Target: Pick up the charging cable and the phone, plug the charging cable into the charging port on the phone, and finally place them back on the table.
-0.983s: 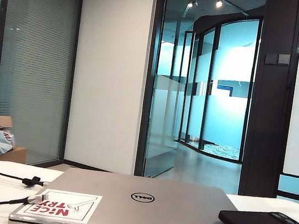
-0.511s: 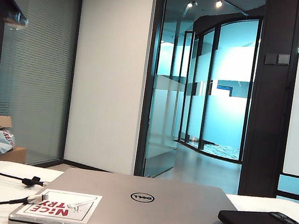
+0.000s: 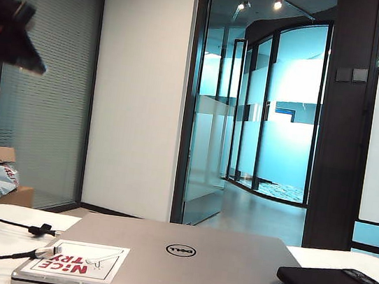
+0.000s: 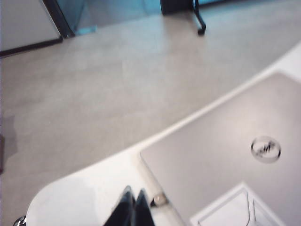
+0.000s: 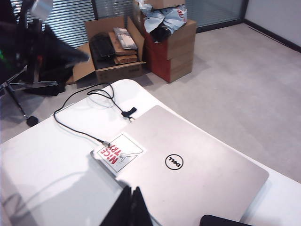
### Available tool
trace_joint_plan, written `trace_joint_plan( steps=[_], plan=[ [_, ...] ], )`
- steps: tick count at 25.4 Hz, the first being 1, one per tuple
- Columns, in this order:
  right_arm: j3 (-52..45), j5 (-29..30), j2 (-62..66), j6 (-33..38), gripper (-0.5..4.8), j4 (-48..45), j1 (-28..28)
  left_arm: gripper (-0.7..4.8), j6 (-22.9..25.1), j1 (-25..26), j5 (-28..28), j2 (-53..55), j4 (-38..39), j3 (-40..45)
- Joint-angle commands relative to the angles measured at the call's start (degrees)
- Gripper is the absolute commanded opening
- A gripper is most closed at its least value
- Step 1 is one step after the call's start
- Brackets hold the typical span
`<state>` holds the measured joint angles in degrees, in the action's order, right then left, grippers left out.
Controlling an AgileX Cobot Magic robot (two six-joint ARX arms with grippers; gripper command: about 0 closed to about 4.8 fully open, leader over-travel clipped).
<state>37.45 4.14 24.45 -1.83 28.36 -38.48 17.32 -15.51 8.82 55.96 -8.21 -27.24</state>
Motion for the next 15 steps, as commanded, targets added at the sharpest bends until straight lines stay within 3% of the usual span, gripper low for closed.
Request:
trace_joint_plan(
  steps=[1,4,7,10,12,15],
  plan=[
    [0.35,-0.42,-0.11,-0.20,-0.03,-1.40,0.07,-0.01,1.79,-0.72,0.17,1.97,0.90,1.38],
    [0.35,-0.44,-0.11,-0.17,-0.03,-1.49,0.07,0.43,4.04,-0.72,0.17,3.37,0.92,2.73],
    [0.35,-0.44,-0.11,-0.17,-0.03,-1.68,0.07,1.77,12.61,-0.72,0.17,4.92,0.94,4.22],
    [0.35,-0.44,-0.11,-0.17,-0.03,-1.64,0.07,3.01,17.99,-0.72,0.20,6.62,0.94,5.44],
    [0.35,-0.44,-0.11,-0.17,-0.03,-1.62,0.07,3.55,19.98,-0.72,0.20,7.67,0.94,5.86],
    [0.35,-0.44,-0.11,-0.17,-0.03,-1.62,0.07,3.77,23.30,-0.72,0.20,9.27,0.92,5.92]
  ],
)
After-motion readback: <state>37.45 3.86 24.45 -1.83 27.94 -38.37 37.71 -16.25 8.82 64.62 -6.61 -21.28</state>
